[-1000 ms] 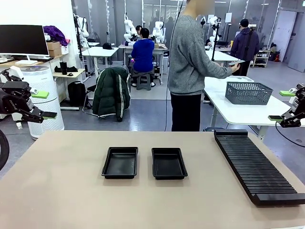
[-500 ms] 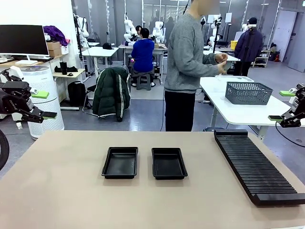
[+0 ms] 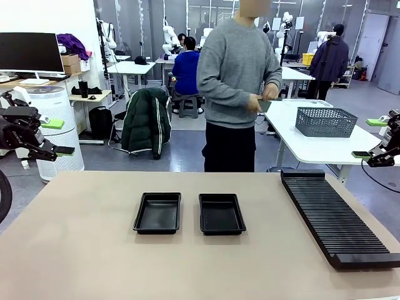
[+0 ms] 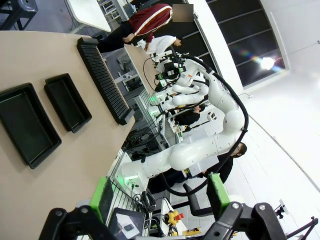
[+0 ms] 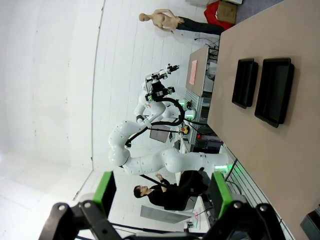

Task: Inspect and transfer BCBs to ESD trays.
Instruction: Pick up the Blank PCB from the PCB Rack and place it in the left ESD tray.

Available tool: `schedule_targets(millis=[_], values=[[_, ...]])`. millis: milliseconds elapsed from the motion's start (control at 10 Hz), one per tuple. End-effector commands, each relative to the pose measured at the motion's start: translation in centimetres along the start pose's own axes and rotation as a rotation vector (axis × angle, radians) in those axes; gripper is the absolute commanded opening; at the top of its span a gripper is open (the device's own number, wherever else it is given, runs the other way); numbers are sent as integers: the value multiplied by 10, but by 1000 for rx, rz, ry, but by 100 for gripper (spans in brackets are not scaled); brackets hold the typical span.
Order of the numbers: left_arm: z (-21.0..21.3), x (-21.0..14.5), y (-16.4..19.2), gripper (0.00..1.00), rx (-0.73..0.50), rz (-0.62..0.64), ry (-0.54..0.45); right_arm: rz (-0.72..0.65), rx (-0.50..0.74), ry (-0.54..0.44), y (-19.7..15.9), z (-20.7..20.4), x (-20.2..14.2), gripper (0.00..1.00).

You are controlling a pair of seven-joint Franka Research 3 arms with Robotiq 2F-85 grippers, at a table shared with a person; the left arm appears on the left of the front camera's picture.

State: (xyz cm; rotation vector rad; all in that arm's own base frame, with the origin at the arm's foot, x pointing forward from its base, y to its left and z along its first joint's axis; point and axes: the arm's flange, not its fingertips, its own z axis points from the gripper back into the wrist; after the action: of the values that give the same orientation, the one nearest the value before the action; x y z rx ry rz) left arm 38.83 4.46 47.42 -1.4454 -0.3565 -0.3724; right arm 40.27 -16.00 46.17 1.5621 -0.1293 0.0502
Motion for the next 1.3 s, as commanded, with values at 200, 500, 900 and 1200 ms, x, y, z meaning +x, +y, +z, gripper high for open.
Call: schedule_targets(millis=[200,500,900,1200], values=[[1,0,-1,100,1,1,1,1,1,-4,0,1,-1,100],[1,0,-1,100,1,1,1,1,1,-4,0,1,-1,100],[1,0,-1,100,1,1,1,1,1,-4,0,1,-1,100],[1,0,-1,100,1,1,1,1,1,-4,0,1,-1,100]])
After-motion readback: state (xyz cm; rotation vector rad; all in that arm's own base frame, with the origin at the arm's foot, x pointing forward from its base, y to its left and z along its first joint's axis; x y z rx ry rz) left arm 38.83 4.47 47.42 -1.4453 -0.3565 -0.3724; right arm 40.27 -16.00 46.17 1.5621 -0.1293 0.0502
